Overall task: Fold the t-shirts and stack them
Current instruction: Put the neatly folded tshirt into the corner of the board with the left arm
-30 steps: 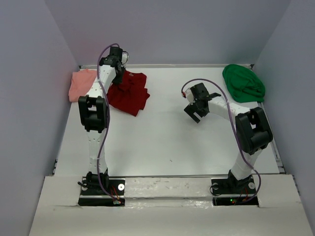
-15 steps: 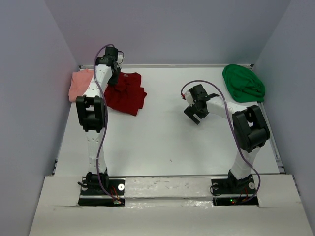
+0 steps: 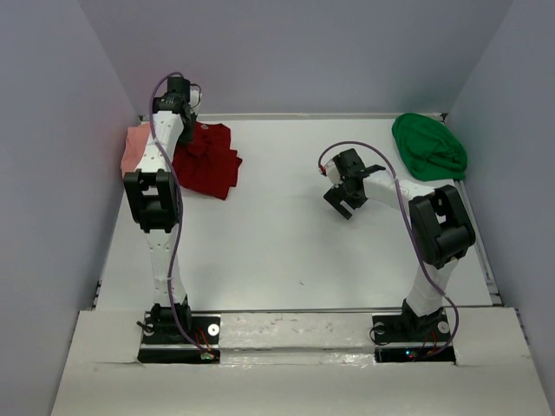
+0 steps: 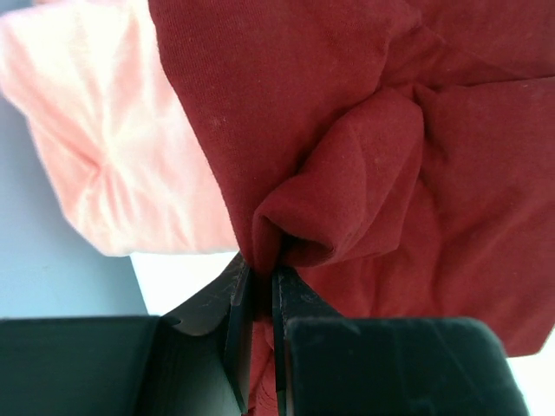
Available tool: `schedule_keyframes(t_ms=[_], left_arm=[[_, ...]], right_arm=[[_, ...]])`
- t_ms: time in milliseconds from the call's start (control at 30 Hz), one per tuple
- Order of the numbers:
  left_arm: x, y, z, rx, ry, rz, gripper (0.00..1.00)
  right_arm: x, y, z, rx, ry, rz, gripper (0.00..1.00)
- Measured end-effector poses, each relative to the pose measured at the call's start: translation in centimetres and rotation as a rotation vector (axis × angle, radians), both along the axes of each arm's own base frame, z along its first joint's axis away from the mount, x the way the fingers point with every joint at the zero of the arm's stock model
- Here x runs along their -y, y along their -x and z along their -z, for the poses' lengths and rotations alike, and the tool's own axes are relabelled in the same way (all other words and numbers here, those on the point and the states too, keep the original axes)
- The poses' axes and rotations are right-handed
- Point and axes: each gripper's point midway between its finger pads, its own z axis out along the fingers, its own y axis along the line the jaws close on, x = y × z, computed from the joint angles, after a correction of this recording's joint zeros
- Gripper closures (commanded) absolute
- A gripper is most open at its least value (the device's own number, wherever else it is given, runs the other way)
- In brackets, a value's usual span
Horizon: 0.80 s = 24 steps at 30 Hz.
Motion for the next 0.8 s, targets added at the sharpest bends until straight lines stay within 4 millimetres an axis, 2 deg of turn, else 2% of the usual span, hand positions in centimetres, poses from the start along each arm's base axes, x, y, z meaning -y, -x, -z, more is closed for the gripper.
schedule_keyframes(t_ms=[200, 467, 800], left_arm=[[-1.4, -0.7, -2.0, 0.051, -0.015, -0.021, 1.0], [-4.0, -0.6, -3.3, 0.079, -0.025, -0.061, 1.0], [-6.2, -0.5, -6.5, 0.15, -0.037, -0.088, 1.0]], right_arm=[[-0.1, -0.1, 0.1, -0.002, 0.001, 0.0, 0.0], [-0.2, -0.2, 0.2, -0.013, -0.003, -0.004, 0.0], [-0.3, -0.2, 0.3, -0.025, 0.001, -0.004, 0.0]])
